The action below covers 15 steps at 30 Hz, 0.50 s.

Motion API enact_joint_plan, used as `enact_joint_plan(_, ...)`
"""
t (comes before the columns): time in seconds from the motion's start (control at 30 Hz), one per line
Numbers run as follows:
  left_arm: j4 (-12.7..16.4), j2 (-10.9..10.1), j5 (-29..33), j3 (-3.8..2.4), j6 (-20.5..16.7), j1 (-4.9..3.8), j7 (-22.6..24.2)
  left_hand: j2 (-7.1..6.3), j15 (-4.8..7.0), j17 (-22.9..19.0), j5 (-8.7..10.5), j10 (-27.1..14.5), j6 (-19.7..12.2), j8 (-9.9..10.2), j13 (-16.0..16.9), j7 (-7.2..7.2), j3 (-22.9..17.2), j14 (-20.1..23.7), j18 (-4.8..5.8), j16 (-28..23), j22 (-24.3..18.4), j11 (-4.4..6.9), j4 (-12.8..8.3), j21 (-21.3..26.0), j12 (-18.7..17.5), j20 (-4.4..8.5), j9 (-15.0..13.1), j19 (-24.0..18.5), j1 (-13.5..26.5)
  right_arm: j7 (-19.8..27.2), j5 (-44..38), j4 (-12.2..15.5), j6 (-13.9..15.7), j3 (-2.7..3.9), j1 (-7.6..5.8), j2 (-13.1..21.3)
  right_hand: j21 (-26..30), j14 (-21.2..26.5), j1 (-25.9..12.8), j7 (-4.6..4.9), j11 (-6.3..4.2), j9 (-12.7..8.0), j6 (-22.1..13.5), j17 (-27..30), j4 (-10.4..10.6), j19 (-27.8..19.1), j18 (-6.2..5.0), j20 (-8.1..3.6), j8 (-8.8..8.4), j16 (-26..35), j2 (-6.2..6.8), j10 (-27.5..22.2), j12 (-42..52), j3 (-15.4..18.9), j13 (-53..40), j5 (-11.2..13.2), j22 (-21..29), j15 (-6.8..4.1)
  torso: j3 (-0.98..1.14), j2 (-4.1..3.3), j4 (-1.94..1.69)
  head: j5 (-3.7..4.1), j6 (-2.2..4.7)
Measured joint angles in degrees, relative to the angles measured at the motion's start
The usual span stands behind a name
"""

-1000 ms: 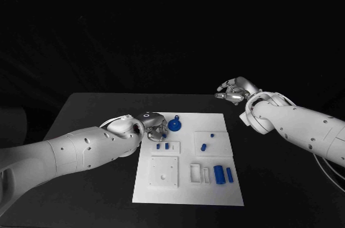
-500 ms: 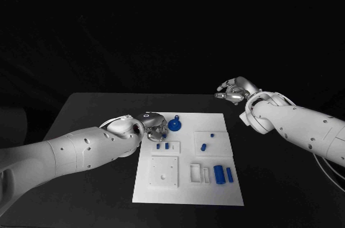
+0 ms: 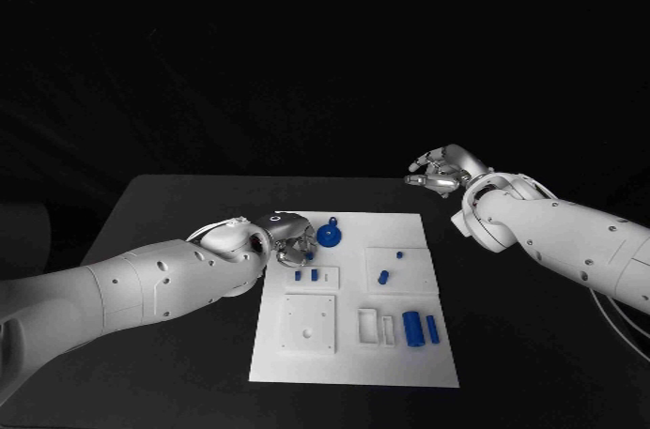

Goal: Assemble the parts on the task board

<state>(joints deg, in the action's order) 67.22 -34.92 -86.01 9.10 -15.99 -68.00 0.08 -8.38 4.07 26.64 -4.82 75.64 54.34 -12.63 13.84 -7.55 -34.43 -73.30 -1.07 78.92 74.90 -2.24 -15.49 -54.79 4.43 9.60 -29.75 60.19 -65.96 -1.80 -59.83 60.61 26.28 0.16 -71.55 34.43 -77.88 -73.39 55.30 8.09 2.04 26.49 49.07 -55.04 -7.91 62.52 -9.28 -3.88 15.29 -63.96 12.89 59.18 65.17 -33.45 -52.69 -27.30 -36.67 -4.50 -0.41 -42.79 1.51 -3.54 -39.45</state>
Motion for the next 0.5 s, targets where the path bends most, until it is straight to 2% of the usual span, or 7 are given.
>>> enact_joint_plan(0.5, 0.68, -0.42, 0.03, -0.03, -0.34, 0.02, 0.03, -0.22, 0.00, -0.05, 0.00, 0.01, 0.21, 0.00, 0.17, -0.21, 0.00, 0.00, -0.04, 0.00, 0.04, 0.01, 0.00, 0.00, 0.00, -0.01, -0.01, -0.01, -0.23, 0.00, -0.02, -0.01, 0.00, 0.00, 0.00, 0.01, 0.00, 0.01, 0.00, -0.04, 0.00, -0.01, 0.03, 0.01, 0.00, 0.00, 0.00, 0.00, 0.00, 0.00, 0.00, 0.00, 0.00, 0.00, 0.01, 0.00, -0.04, 0.01, -0.03, -0.01, -0.03, 0.02, -0.03)
